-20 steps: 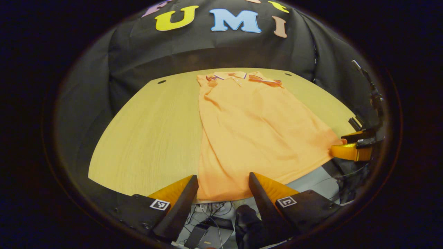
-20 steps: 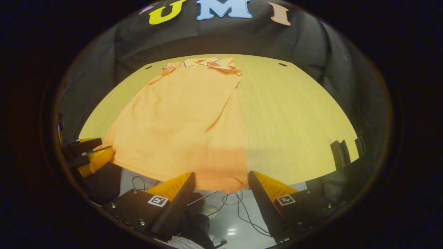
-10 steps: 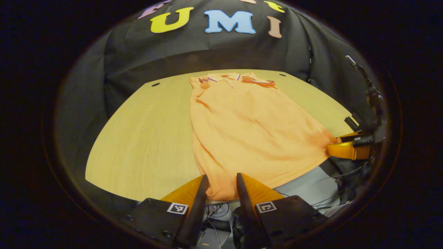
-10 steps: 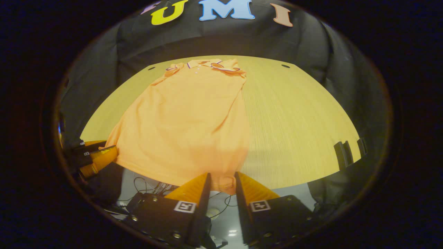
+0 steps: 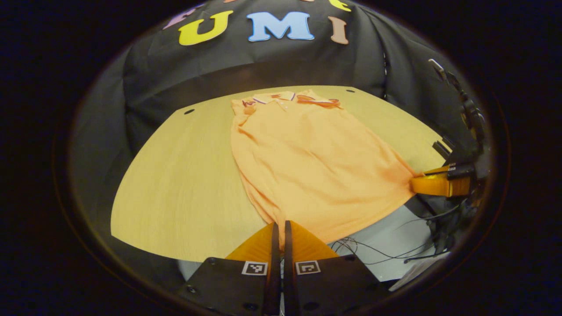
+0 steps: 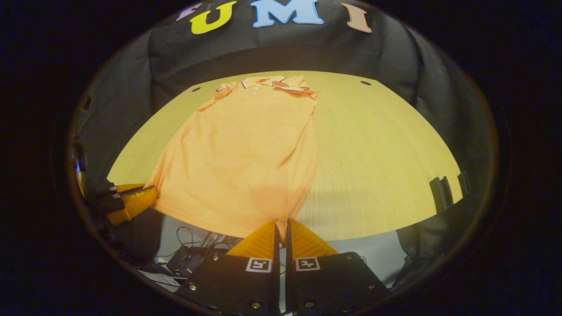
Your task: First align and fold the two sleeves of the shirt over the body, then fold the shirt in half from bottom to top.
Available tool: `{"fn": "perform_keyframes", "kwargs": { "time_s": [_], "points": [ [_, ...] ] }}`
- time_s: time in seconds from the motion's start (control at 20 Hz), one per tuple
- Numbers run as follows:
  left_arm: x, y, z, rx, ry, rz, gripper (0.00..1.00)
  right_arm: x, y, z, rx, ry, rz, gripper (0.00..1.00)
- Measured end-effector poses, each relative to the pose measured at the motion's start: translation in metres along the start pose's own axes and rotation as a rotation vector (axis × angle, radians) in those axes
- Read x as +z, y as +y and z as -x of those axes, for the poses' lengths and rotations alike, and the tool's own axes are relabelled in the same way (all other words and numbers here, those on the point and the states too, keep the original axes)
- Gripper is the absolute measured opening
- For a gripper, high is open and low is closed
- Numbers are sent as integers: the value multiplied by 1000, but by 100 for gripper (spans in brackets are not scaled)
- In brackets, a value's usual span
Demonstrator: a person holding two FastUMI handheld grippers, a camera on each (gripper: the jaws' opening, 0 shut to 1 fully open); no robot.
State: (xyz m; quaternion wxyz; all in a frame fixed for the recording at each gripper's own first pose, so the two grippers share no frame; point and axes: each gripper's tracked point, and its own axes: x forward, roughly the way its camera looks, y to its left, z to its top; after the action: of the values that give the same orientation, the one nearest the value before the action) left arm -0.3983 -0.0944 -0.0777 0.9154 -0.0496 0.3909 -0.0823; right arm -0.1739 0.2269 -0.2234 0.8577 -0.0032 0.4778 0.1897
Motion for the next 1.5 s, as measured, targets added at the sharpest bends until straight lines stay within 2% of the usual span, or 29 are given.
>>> {"fn": "perform_keyframes", "kwargs": {
  "time_s": [0.3,0.65,1.15,1.5],
  "points": [
    [42,-1,15,34,-87,29,9,43,-8,18,14,-108,24,5],
    [124,7,14,69,-214,15,9,109,-13,24,19,-218,48,5],
    [222,51,-31,90,-280,102,9,220,-8,-1,18,-306,44,5],
    [280,75,-88,64,-296,86,9,288,-12,-40,-19,-328,64,5]
  ]
}}
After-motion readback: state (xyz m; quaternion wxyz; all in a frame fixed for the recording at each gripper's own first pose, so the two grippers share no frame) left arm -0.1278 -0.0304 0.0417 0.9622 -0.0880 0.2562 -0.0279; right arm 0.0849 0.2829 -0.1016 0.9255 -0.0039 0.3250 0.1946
